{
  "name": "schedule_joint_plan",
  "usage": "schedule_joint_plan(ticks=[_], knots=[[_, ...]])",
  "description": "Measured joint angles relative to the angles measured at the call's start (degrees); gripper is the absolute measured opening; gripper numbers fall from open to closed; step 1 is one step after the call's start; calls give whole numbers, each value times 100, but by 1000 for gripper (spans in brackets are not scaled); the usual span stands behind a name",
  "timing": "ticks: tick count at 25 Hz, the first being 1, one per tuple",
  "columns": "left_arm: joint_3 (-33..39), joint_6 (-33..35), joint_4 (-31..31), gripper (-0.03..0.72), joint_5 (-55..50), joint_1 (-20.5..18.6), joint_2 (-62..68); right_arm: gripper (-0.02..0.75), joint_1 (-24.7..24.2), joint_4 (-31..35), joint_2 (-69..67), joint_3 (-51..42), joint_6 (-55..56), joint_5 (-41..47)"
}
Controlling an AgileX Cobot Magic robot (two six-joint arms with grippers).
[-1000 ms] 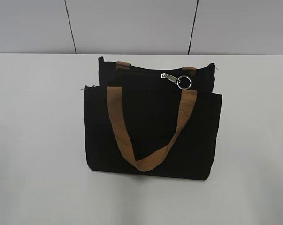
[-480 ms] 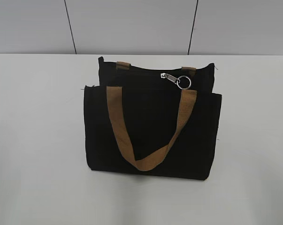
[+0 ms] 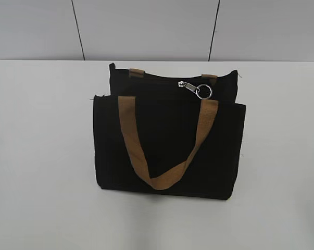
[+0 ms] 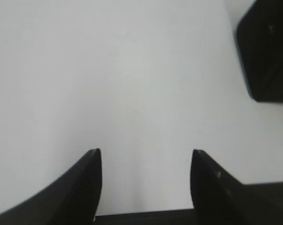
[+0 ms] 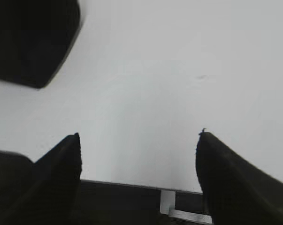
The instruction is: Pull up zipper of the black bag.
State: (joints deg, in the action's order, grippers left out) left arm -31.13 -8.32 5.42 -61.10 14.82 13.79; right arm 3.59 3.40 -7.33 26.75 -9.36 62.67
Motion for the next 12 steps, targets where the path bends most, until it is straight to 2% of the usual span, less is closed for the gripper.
schedule_joint_plan(ticks=[3, 6, 12], knots=[[0, 0, 0, 437, 0, -763, -460, 576, -614, 0, 330, 0, 0, 0], [0, 0, 5, 437, -5, -1238, -917, 576, -860, 0, 592, 0, 0, 0], [0, 0, 5, 435, -8, -1412, -1411, 576, -883, 13, 776, 0, 5, 5]])
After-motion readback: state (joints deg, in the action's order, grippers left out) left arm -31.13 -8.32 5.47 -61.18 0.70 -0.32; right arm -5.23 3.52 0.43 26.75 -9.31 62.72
